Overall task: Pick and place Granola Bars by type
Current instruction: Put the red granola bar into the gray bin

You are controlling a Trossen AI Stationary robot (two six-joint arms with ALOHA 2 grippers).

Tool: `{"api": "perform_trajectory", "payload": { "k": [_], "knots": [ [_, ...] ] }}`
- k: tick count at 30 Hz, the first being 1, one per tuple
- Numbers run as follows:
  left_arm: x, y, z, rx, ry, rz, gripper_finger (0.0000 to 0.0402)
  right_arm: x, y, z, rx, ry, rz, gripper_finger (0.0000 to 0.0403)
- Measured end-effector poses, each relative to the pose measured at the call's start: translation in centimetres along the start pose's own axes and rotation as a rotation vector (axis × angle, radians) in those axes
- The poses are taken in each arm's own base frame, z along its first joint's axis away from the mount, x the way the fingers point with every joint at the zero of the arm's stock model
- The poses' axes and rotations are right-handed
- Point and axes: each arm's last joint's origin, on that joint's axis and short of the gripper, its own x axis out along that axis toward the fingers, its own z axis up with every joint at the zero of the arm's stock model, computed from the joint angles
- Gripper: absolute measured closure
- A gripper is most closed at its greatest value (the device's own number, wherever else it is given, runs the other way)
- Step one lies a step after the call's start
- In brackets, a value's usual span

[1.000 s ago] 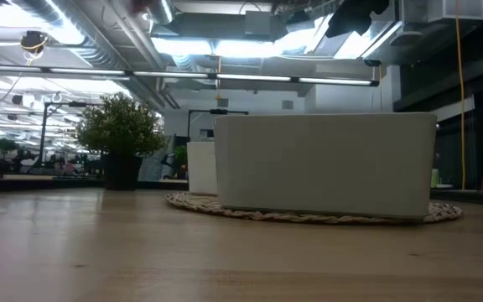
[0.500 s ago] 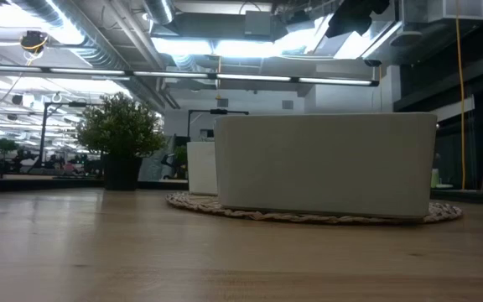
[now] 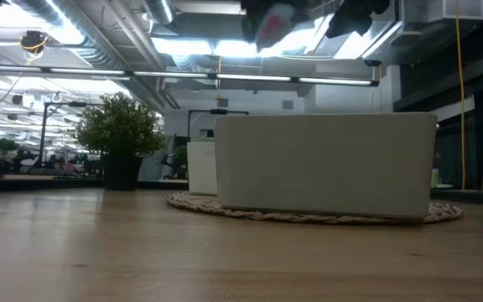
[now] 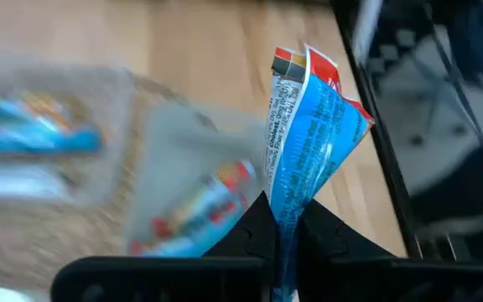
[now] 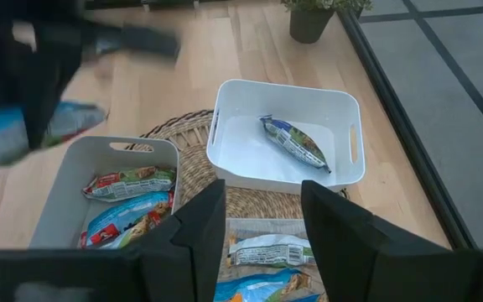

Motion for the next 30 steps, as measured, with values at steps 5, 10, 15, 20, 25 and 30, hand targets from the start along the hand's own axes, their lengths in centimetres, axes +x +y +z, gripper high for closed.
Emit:
{"api": "perform_trajectory", "payload": {
  "k": [5,10,15,20,25,30],
  "knots": [
    [2.7,1.1,-1.0,-0.04,0.098,-0.138,0.0394,0.0,0.0,0.0,0.003,0.003,0.0,0.0243],
    [2.8,1.5,-0.7,-0.042,0.079,-0.144,0.0391,0.0,0.0,0.0,0.006,0.003,0.0,0.0243],
    [2.8,1.4,-0.8,-0.055,0.08,-0.14,0.0356,0.0,0.0,0.0,0.008,0.003,0.0,0.0243],
    [2.8,1.5,-0.7,-0.053,0.068,-0.09,0.03,0.0,0.0,0.0,0.011,0.003,0.0,0.0243],
    [1.7,1.1,-0.2,-0.058,0.071,-0.065,0.0256,0.0,0.0,-0.1,0.015,0.009,0.001,0.0243],
    [-1.9,-0.6,0.6,-0.054,0.127,-0.076,0.0239,0.0,0.0,-0.2,0.018,0.018,0.002,0.0243]
  ]
}}
